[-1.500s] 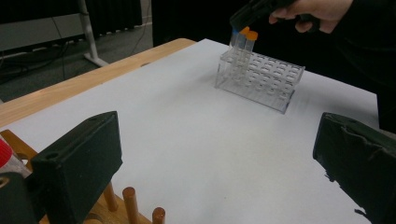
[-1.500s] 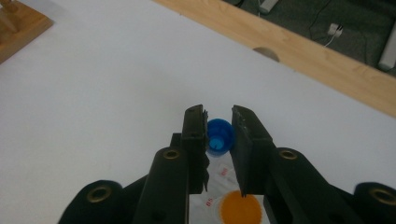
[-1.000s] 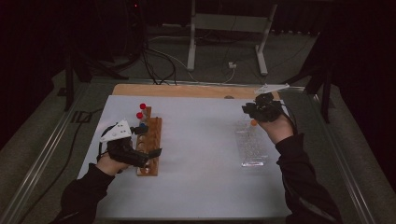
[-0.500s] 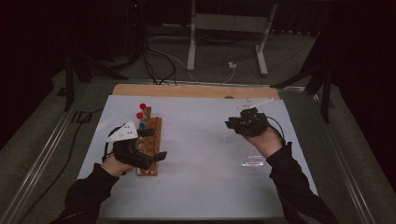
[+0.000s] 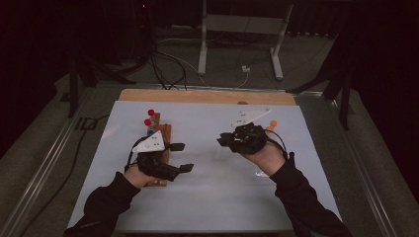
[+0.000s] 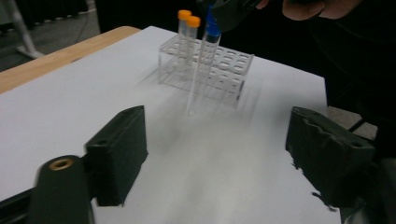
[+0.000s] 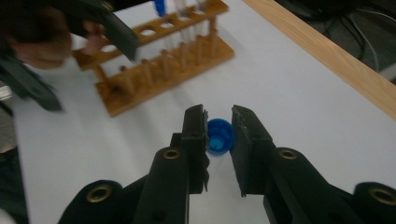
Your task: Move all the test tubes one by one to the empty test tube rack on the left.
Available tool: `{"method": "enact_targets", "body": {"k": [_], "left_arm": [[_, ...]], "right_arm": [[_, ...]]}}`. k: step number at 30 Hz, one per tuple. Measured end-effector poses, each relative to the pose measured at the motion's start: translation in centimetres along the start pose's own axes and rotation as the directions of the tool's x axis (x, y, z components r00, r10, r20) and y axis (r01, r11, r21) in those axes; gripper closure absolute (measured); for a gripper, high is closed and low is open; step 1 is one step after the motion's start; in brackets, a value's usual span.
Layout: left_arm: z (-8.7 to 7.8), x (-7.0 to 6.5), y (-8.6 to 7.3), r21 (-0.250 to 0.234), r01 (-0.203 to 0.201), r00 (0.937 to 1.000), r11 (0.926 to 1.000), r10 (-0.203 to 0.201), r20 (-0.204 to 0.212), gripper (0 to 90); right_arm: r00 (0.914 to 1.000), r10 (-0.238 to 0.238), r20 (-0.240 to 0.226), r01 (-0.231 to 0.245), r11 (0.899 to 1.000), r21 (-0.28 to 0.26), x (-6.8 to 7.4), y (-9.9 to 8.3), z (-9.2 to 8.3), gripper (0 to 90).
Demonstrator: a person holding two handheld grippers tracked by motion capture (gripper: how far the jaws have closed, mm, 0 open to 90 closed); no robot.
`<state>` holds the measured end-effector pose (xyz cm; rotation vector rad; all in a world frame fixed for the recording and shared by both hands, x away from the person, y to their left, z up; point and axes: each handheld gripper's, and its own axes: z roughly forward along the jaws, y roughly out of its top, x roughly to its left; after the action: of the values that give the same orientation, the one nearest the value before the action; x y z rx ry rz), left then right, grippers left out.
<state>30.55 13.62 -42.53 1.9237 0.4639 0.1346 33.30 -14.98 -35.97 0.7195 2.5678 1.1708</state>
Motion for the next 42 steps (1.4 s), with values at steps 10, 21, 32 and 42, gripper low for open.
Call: {"method": "enact_targets", "body": {"k": [10,21,32,42], "left_arm": [[2.1,-0.7,1.0,0.006,-0.034,0.9993,0.9994,0.034,-0.014,41.4],[3.2,-1.1,1.2,0.029,-0.075,0.9972,0.9968,0.075,0.005,64.2],[3.1,-1.3,1.1,0.025,-0.106,0.9939,0.994,0.106,0.031,77.5],[2.5,-1.1,1.5,0.021,-0.095,0.9953,0.9953,0.095,0.021,78.1]], "right_arm": [[0.9955,-0.049,-0.081,0.049,0.999,-0.007,2.2,1.0,0.5,75.9],[0.99,-0.078,-0.117,0.078,0.997,-0.009,3.5,1.4,1.1,75.9],[0.9867,-0.083,-0.14,0.083,0.997,-0.007,3.9,1.5,1.4,75.7],[0.9901,-0.078,-0.116,0.07,0.995,-0.074,3.9,1.6,0.5,55.1]]}}
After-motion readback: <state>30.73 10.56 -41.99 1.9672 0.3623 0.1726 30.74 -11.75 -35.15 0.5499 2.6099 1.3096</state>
